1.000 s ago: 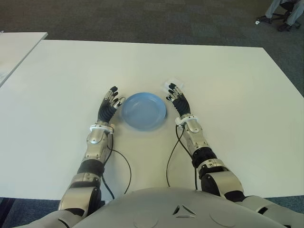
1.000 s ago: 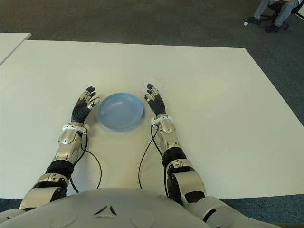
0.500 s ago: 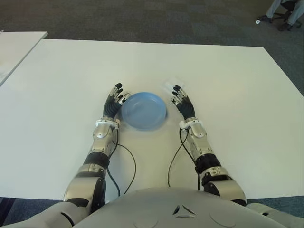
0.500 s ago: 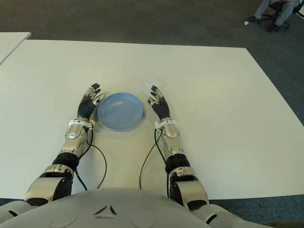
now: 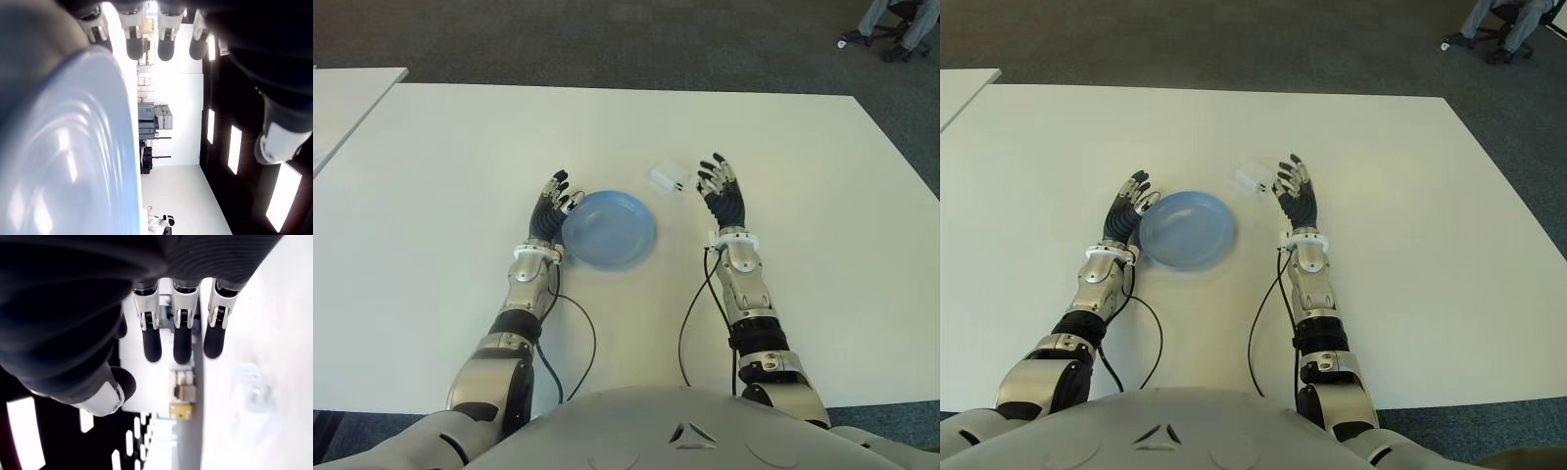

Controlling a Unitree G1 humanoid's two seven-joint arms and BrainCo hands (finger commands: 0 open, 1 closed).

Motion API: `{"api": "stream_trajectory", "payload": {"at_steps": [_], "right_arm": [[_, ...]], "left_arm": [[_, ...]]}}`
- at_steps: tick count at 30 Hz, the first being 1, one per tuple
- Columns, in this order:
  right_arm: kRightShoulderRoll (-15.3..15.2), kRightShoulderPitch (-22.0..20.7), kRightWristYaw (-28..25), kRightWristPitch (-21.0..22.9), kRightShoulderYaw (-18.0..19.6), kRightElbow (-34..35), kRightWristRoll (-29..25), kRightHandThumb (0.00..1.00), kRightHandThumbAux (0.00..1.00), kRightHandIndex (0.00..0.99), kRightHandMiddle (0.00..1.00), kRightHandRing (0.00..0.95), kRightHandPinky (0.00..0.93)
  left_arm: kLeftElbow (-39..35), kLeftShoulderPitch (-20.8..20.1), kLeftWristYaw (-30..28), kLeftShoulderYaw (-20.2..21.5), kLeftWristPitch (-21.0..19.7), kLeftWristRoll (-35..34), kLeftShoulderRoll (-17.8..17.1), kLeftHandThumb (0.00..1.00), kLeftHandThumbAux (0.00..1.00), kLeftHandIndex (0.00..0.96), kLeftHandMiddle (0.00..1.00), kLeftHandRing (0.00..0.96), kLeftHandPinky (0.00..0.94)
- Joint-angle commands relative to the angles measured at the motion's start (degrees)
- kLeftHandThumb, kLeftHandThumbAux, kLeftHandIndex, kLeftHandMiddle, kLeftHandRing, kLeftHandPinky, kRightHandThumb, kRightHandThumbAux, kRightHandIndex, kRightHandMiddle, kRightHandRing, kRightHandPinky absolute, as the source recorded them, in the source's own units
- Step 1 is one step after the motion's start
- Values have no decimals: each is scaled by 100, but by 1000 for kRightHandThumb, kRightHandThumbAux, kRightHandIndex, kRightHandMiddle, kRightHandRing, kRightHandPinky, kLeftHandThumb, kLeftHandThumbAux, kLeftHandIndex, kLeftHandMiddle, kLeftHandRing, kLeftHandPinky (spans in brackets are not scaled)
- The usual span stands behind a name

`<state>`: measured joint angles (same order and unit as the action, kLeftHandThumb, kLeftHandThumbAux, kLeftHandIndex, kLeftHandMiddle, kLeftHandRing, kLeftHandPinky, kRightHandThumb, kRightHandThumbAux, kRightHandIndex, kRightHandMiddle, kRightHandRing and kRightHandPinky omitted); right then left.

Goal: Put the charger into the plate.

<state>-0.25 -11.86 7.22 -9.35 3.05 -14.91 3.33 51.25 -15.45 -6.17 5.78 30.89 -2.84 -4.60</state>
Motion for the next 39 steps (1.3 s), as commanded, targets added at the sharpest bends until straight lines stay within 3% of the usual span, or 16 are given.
{"api": "stream_trajectory", "payload": {"at_steps": [1,4,7,10,19,28,31,33,35,39], "right_arm": [[-77,-354,318,191,202,507,85,620,728,183,329,284,285],[-138,-663,541,108,289,449,197,676,714,213,366,316,313],[-187,-892,695,66,317,352,293,856,663,236,437,342,339],[-251,-1167,836,4,322,248,400,916,645,253,463,367,366],[-490,-1764,1134,-547,146,-166,871,949,633,276,481,403,370],[-952,-2628,1275,-1245,-64,-1811,1288,952,631,251,483,390,320],[-1028,-2823,1199,-1283,-147,-2154,1330,950,633,231,479,373,306],[-1159,-3139,972,-1200,-310,-2733,1432,945,635,209,474,355,304],[-1251,-3371,838,-1184,-424,-3181,1506,755,629,163,365,320,295],[-1382,-3892,629,-1121,-707,-4198,1729,608,601,107,263,260,245]], "left_arm": [[223,175,39,-5,-231,23,64,0,558,0,26,5,2],[220,178,39,4,-218,19,58,0,558,0,27,7,8],[218,181,39,9,-204,18,55,0,557,0,28,10,11],[208,196,21,12,-185,8,57,0,554,0,28,10,7],[226,186,-49,29,-149,-39,61,0,549,0,28,8,4],[196,185,-11,-5,-126,-26,88,0,550,0,33,16,19],[158,191,-7,-11,-149,-27,98,0,551,1,34,18,21],[109,203,-6,-18,-173,-29,109,0,550,1,34,19,21],[72,212,-6,-22,-189,-28,115,0,548,0,34,19,18],[16,229,-14,-29,-198,-29,125,0,545,0,34,18,16]]}}
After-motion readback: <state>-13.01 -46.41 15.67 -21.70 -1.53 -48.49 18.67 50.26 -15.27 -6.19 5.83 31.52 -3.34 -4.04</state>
